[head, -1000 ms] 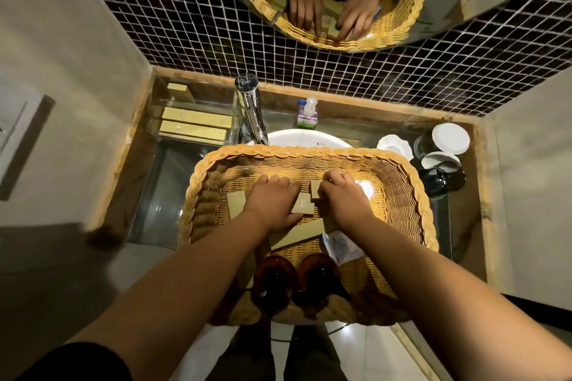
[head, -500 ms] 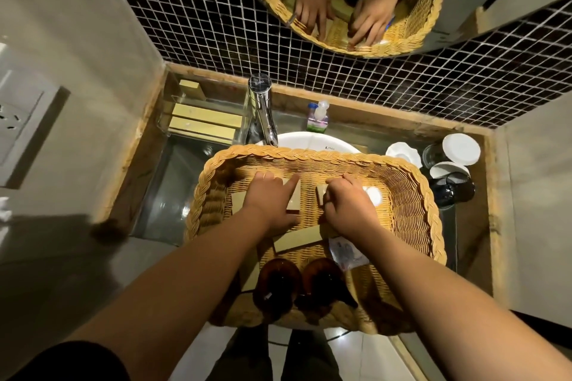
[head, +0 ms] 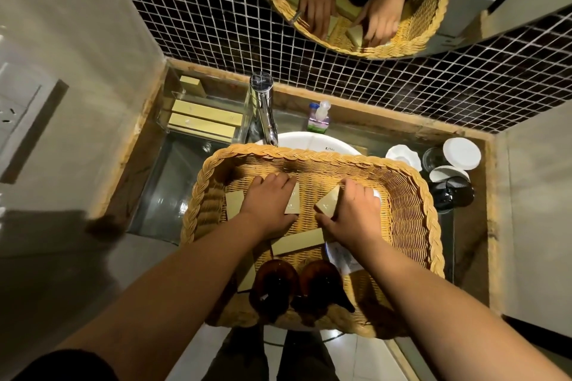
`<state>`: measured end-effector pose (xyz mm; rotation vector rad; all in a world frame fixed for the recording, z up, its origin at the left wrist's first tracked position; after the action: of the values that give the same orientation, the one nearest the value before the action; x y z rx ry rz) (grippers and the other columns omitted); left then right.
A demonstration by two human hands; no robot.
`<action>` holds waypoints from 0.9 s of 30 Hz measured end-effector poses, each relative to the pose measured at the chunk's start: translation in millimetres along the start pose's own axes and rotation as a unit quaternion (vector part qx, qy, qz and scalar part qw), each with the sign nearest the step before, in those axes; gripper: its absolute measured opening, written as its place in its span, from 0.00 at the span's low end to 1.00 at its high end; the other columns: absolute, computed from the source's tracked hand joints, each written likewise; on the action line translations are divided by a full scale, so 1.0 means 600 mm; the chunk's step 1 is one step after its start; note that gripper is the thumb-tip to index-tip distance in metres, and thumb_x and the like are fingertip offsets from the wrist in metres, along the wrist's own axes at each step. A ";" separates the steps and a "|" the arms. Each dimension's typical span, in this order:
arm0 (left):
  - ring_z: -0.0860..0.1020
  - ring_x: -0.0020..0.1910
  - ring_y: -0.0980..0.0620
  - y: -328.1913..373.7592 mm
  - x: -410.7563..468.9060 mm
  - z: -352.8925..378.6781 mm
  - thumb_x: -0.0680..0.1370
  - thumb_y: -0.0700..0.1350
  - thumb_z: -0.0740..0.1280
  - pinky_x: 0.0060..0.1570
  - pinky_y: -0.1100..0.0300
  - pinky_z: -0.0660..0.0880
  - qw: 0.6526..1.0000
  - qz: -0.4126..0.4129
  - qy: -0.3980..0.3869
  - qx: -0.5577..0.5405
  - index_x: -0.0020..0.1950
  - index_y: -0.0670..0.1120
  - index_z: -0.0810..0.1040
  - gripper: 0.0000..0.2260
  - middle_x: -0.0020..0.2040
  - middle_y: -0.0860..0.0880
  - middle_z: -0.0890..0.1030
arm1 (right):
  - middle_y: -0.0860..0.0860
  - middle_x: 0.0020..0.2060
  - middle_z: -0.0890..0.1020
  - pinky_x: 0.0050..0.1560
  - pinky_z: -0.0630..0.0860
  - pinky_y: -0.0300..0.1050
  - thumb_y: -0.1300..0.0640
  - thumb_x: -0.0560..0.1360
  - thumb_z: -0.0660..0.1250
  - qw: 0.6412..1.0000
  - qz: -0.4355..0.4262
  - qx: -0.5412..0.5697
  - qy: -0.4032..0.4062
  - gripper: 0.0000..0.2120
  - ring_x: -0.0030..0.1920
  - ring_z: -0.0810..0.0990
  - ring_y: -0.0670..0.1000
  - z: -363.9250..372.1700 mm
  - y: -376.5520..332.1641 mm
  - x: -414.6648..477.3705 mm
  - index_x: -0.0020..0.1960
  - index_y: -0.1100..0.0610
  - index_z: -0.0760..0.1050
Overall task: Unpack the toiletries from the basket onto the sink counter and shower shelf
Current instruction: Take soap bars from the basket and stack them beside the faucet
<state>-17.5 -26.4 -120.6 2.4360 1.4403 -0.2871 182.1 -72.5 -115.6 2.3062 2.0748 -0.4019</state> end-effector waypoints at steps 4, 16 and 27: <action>0.69 0.69 0.46 0.015 0.007 -0.008 0.71 0.61 0.71 0.67 0.50 0.67 1.000 0.015 -0.001 -0.016 0.75 0.50 0.64 0.36 0.72 0.48 0.70 | 0.53 0.57 0.76 0.56 0.70 0.53 0.32 0.66 0.70 0.999 -0.018 0.014 -0.025 0.41 0.57 0.72 0.56 0.001 0.005 0.000 0.70 0.55 0.67; 0.79 0.53 0.48 0.030 0.008 -0.158 0.69 0.52 0.75 0.48 0.52 0.80 0.997 0.040 0.064 -0.020 0.68 0.51 0.67 0.30 0.61 0.49 0.71 | 0.50 0.65 0.68 0.59 0.76 0.53 0.44 0.67 0.76 0.991 -0.103 0.078 -0.020 0.39 0.59 0.76 0.58 -0.123 -0.047 0.023 0.72 0.48 0.63; 0.82 0.47 0.46 -0.036 -0.047 -0.333 0.71 0.53 0.74 0.41 0.50 0.78 0.984 -0.026 0.173 -0.024 0.73 0.56 0.59 0.36 0.66 0.52 0.68 | 0.45 0.57 0.76 0.61 0.74 0.49 0.57 0.64 0.81 0.959 -0.142 0.233 0.080 0.37 0.58 0.75 0.48 -0.297 -0.157 0.068 0.66 0.43 0.67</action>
<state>-45.7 30.7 72.3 2.4999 1.6273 0.1697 125.5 11.1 63.8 2.3267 2.6474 -0.8191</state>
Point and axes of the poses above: each hand's wrist, its own x-axis towards the middle knuckle, its own z-axis out of the palm, y = z × x, the point moved 2 cm from there along x, towards the middle knuckle
